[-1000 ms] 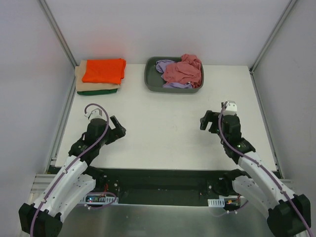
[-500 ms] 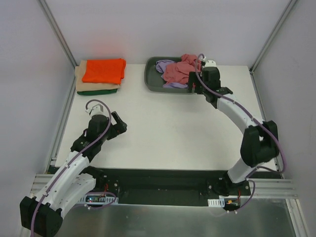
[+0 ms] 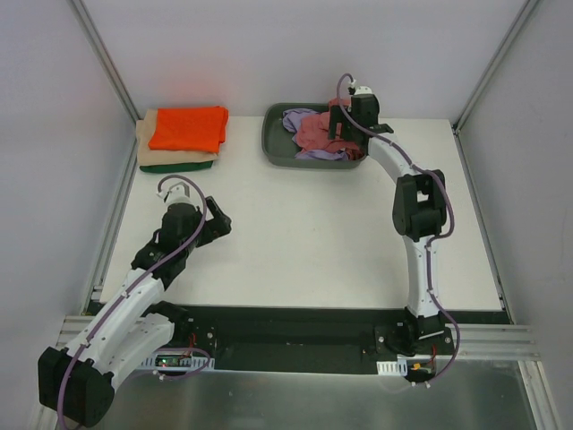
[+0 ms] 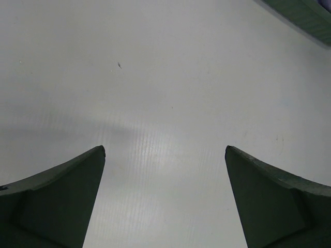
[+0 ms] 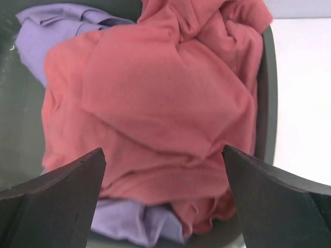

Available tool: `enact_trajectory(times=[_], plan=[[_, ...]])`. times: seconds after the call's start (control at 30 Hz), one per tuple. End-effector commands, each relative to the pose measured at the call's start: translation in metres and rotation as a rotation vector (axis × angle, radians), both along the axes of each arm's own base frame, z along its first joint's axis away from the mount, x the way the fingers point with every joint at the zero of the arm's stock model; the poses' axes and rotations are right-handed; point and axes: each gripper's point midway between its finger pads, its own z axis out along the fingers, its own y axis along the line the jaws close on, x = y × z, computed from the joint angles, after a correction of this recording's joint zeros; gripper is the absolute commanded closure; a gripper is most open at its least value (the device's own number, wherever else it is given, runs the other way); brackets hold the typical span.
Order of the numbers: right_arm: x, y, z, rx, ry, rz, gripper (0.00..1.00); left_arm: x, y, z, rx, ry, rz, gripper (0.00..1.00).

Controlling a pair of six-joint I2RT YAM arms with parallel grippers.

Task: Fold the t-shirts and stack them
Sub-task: Grab crumpled tshirt from bin with the right arm

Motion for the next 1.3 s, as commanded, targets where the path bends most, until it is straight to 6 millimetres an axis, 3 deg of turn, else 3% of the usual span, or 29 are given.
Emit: enact_trajectory(times=[0.0, 0.03, 0.13, 0.3, 0.4, 0.43, 0.47, 0.7, 0.87, 1.07, 1.27], plan=[[0.032, 0.012, 0.010, 0.034, -0.060, 0.054, 0.01, 0.010, 0.004, 0.020, 0.003, -0.087, 0.022, 0.01], [0.037, 0.013, 0.009, 0.032, -0.069, 0.051, 0.01, 0.009, 0.004, 0.020, 0.002, -0.088, 0.021, 0.01], [0.043, 0.015, 0.004, 0.038, -0.071, 0.053, 0.14, 0.009, 0.004, 0.021, -0.001, -0.093, 0.020, 0.01], [0.040, 0.018, 0.012, 0.052, -0.079, 0.078, 0.54, 0.008, 0.005, 0.022, -0.005, -0.099, 0.025, 0.01], [0.039, 0.017, 0.030, 0.054, -0.107, 0.078, 0.79, 0.006, 0.004, 0.022, -0.015, -0.101, 0.017, 0.01], [0.038, 0.016, 0.037, 0.054, -0.118, 0.076, 0.94, 0.006, 0.003, 0.021, -0.018, -0.099, 0.018, 0.01], [0.038, 0.014, 0.047, 0.054, -0.134, 0.066, 0.99, 0.005, 0.003, 0.022, -0.023, -0.103, 0.018, 0.01], [0.020, 0.023, 0.138, 0.086, -0.274, 0.130, 0.99, -0.002, 0.002, 0.027, -0.052, -0.132, 0.005, 0.01], [-0.008, 0.024, 0.217, 0.009, -0.417, 0.157, 0.99, -0.009, -0.002, 0.030, -0.081, -0.148, -0.020, 0.01], [-0.073, 0.037, 0.320, -0.040, -0.612, 0.181, 0.99, -0.016, -0.006, 0.033, -0.120, -0.161, -0.041, 0.01], [-0.148, 0.058, 0.412, 0.090, -0.779, 0.260, 0.99, -0.025, -0.009, 0.035, -0.146, -0.168, -0.064, 0.01]])
